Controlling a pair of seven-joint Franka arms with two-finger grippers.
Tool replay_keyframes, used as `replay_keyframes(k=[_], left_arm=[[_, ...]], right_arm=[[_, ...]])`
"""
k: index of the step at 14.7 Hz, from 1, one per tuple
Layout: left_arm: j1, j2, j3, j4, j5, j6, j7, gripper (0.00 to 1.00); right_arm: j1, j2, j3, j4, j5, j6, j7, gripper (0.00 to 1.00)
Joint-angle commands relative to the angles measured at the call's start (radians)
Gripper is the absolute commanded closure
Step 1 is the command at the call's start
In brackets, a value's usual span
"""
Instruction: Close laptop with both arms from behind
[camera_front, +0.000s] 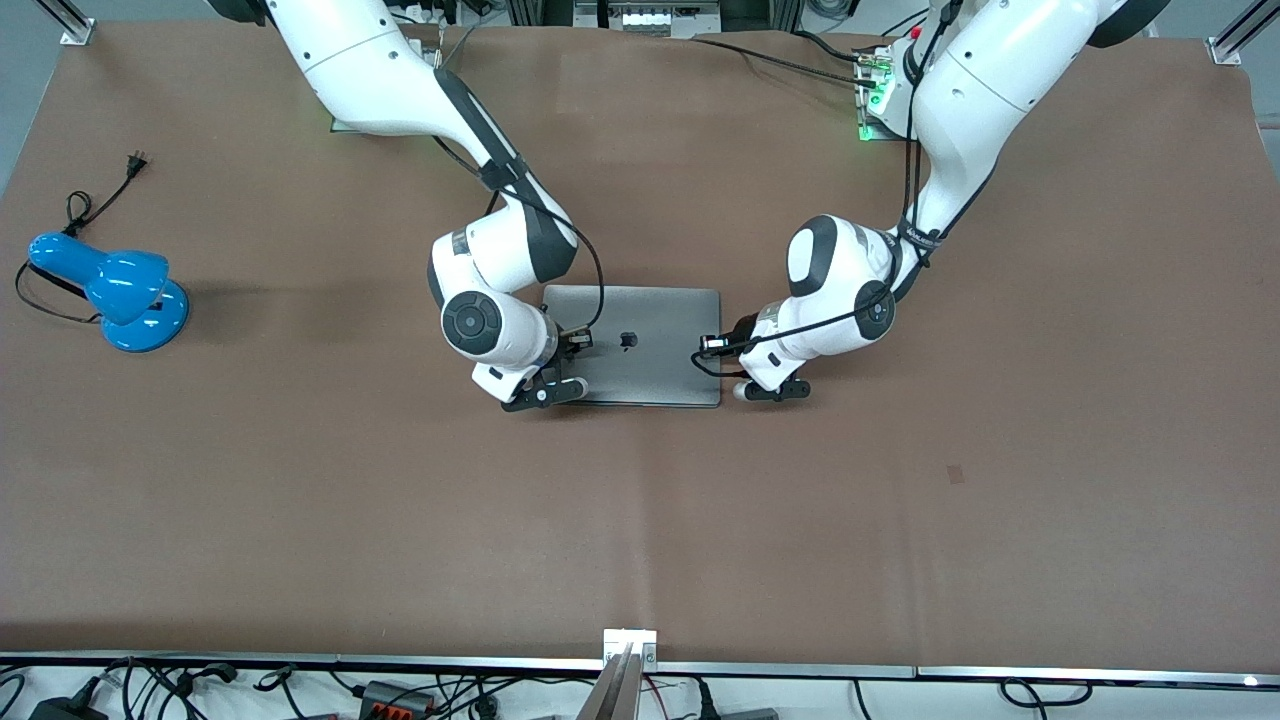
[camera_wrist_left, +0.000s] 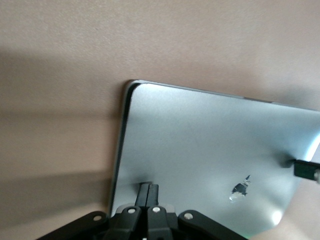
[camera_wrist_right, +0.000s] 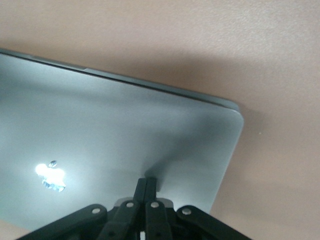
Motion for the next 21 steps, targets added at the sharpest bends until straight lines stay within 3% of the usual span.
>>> replay_keyframes(k=[1, 8, 12, 14, 16, 20, 21], left_arm=[[-0.011, 0.040, 0.018, 0.046, 0.051, 0.004, 0.007, 1.00], [0.001, -0.010, 0.017, 0.040, 0.054, -0.016, -0.028, 1.00], [0.010, -0.117, 0.017, 0.032, 0.054, -0.168, -0.101, 1.00], [0.050, -0.186, 0.017, 0.035, 0.056, -0.299, -0.148, 0.97], [0.090, -0.269, 0.018, 0.036, 0.059, -0.428, -0.148, 1.00], [0.203, -0.487, 0.017, 0.049, 0.112, -0.720, -0.150, 1.00], [0.226, -0.542, 0.017, 0.070, 0.132, -0.798, -0.150, 1.00]], right_arm=[[-0.002, 0.035, -0.004, 0.029, -0.010, 0.023, -0.002, 1.00], [-0.002, 0.043, -0.006, 0.029, -0.010, 0.030, -0.002, 1.00], [0.006, 0.014, -0.043, 0.055, -0.010, 0.023, 0.006, 1.00], [0.005, -0.040, -0.069, 0.057, -0.010, -0.008, 0.006, 1.00], [0.014, -0.092, -0.125, 0.059, -0.010, -0.071, 0.006, 1.00], [0.006, -0.205, -0.201, 0.059, -0.020, -0.225, 0.004, 1.00], [0.005, -0.233, -0.224, 0.060, -0.031, -0.267, 0.004, 0.92]])
